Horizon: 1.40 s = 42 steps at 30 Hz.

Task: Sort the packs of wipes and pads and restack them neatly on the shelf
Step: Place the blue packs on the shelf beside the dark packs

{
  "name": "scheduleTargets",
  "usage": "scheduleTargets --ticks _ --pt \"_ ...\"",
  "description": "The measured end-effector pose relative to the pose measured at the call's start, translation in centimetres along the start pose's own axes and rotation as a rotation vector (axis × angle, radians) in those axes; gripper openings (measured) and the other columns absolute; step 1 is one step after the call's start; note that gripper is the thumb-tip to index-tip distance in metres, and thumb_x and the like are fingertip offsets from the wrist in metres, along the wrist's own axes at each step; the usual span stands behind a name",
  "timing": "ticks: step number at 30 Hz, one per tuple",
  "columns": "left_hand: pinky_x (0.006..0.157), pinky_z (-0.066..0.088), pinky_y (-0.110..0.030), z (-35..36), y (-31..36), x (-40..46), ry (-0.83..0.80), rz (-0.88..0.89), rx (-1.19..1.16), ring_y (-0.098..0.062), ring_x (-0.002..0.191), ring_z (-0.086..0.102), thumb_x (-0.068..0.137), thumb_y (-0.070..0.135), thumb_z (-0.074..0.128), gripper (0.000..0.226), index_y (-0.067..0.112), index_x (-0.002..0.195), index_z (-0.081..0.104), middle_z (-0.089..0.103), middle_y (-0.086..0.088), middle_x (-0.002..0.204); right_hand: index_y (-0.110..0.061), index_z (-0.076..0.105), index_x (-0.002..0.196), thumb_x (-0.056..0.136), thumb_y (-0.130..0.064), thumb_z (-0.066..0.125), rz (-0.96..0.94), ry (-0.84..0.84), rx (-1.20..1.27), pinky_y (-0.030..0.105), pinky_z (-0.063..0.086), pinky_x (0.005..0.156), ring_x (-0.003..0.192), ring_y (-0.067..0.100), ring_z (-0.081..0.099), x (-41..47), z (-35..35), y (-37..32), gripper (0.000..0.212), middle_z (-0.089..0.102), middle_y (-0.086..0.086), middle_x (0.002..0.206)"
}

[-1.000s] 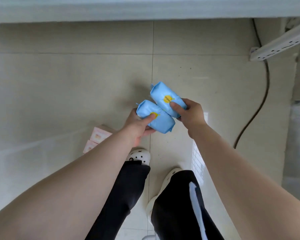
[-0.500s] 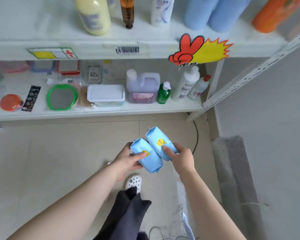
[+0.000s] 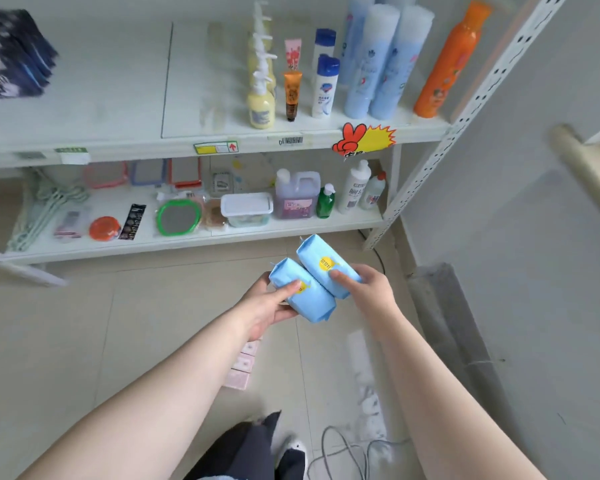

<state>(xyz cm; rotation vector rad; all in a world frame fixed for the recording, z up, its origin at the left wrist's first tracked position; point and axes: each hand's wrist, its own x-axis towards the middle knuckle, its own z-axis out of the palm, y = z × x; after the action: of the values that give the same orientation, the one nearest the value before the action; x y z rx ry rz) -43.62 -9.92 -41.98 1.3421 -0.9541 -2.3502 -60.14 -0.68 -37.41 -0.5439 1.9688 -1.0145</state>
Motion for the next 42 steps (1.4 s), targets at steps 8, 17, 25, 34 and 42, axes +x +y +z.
scheduleTargets --ticks 8,17,25,34,42 --pt "0.076 0.060 -0.033 -8.9 4.7 -5.9 0.054 0.082 -0.052 -0.021 0.095 0.066 0.090 0.016 0.064 0.049 0.012 0.135 0.042 0.061 -0.012 0.127 -0.019 0.068 0.102 0.084 -0.031 0.072 -0.056 -0.087 -0.041 0.027 0.043 0.067 0.074 0.013 0.055 -3.8 9.3 -7.5 0.022 0.065 -0.002 0.087" --pt "0.076 0.060 -0.039 -29.5 12.2 -11.6 0.109 0.092 -0.043 -0.024 0.095 0.067 0.090 0.012 0.064 0.039 0.008 0.126 0.050 0.066 -0.012 0.113 -0.025 0.060 0.100 0.081 -0.040 0.073 -0.022 -0.218 0.069 0.044 0.052 0.094 0.104 0.023 0.065 -5.2 31.1 -13.1 0.028 0.066 -0.001 0.107" --pt "0.074 0.060 -0.041 -39.3 17.9 -12.9 0.109 0.115 -0.156 -0.027 0.096 0.070 0.086 0.013 0.070 0.051 0.004 0.132 0.049 0.067 -0.014 0.117 -0.025 0.058 0.108 0.077 -0.039 0.074 -0.047 -0.282 0.118 0.045 0.053 0.095 0.109 0.024 0.066 -4.9 41.5 -18.9 0.037 0.068 -0.001 0.115" --pt "0.078 0.059 -0.042 -40.1 27.6 -8.9 0.097 0.162 -0.220 -0.025 0.088 0.068 0.089 0.012 0.065 0.033 0.005 0.120 0.055 0.067 -0.012 0.103 -0.026 0.059 0.110 0.085 -0.032 0.070 -0.136 -0.309 0.117 0.035 0.056 0.080 0.094 0.019 0.069 1.6 43.4 -28.1 0.028 0.068 -0.005 0.103" --pt "0.075 0.059 -0.044 -40.0 36.7 -4.2 0.214 0.242 -0.240 -0.026 0.086 0.067 0.087 0.013 0.068 0.047 0.001 0.127 0.046 0.065 -0.016 0.109 -0.023 0.060 0.114 0.088 -0.027 0.068 -0.187 -0.363 0.113 0.029 0.056 0.076 0.090 0.016 0.069 9.5 44.6 -36.4 0.028 0.068 -0.005 0.104"
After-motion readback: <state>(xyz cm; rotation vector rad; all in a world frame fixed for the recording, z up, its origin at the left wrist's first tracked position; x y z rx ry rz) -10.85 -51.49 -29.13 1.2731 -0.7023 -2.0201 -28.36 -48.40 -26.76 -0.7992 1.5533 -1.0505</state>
